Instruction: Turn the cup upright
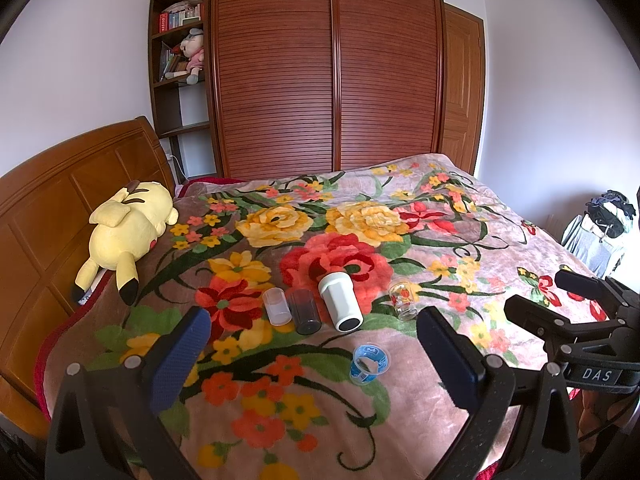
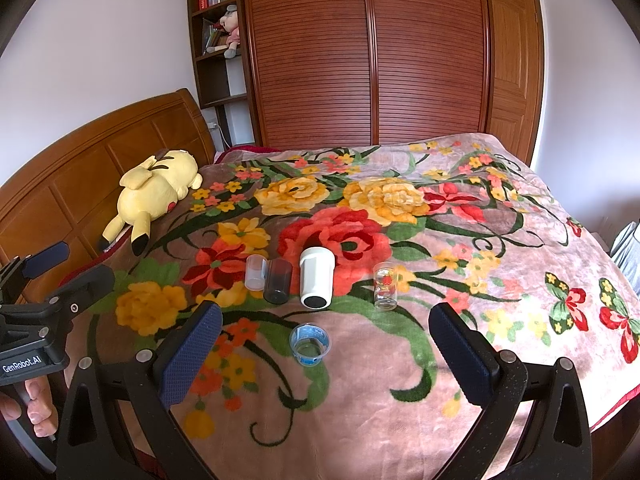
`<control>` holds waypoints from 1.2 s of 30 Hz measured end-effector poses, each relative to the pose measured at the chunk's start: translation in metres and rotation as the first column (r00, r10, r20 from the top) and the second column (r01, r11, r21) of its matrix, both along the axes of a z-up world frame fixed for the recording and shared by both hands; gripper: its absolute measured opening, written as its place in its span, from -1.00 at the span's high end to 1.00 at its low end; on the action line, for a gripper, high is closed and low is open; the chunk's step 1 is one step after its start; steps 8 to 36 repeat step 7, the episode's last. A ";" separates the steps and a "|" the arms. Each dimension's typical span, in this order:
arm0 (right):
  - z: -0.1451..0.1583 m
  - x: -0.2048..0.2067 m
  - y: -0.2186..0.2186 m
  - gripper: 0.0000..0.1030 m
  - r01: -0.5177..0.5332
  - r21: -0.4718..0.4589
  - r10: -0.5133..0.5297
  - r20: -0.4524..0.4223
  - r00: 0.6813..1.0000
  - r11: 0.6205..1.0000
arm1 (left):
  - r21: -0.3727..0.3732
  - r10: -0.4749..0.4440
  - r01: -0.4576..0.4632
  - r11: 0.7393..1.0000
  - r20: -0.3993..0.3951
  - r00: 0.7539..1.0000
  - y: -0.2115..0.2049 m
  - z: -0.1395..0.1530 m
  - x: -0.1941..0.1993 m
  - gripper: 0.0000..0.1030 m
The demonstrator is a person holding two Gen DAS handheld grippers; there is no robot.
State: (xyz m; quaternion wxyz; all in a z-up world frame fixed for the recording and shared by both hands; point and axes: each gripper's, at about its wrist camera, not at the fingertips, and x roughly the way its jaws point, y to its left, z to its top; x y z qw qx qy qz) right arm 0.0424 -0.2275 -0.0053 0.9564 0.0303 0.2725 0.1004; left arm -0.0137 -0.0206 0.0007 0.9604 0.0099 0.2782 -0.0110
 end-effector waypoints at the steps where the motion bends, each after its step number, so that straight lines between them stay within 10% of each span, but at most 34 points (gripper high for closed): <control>1: 0.000 0.000 0.000 -1.00 0.000 0.000 0.000 0.000 1.000 1.000 | 0.000 0.000 0.000 1.000 0.000 1.000 0.000 0.000 0.000 -1.00; 36: 0.000 0.000 0.000 -1.00 0.000 0.000 0.000 0.000 1.000 1.000 | 0.001 0.000 0.000 1.000 0.000 1.000 0.000 0.000 0.000 -1.00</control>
